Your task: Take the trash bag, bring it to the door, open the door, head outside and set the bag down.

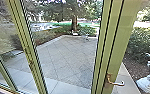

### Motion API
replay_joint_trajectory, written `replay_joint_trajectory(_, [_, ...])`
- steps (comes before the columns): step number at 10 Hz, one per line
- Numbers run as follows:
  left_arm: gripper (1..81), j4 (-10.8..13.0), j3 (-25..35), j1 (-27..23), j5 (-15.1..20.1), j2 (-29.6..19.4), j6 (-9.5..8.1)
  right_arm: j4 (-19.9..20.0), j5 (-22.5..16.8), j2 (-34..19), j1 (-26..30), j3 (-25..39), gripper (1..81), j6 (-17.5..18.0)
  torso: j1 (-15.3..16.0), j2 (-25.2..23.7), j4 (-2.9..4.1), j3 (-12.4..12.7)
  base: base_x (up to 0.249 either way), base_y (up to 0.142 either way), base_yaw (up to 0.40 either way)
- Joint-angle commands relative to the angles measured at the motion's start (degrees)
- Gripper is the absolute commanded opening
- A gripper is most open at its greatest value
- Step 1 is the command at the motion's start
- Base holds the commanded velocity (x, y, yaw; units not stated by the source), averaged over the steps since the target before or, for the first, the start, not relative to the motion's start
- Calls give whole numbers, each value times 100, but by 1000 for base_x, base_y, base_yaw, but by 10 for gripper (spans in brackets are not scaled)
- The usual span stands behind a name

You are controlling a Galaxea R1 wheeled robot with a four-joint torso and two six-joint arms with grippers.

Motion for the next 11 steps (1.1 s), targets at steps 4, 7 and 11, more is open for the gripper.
replay_joint_trajectory(4, [10,-29,-2,-163,390,53,64,404,-64,-1942,514,1903,811,15,0,0,0,0,0,0,0])
replay_joint_trajectory(7, [10,-12,-2,-153,381,71,73,685,-46,-2601,724,2457,811,15,0,0,0,0,0,0,0])
replay_joint_trajectory(11, [10,-29,-2,-153,381,80,64,1281,-126,-3330,1234,3150,811,15,0,0,0,0,0,0,0])
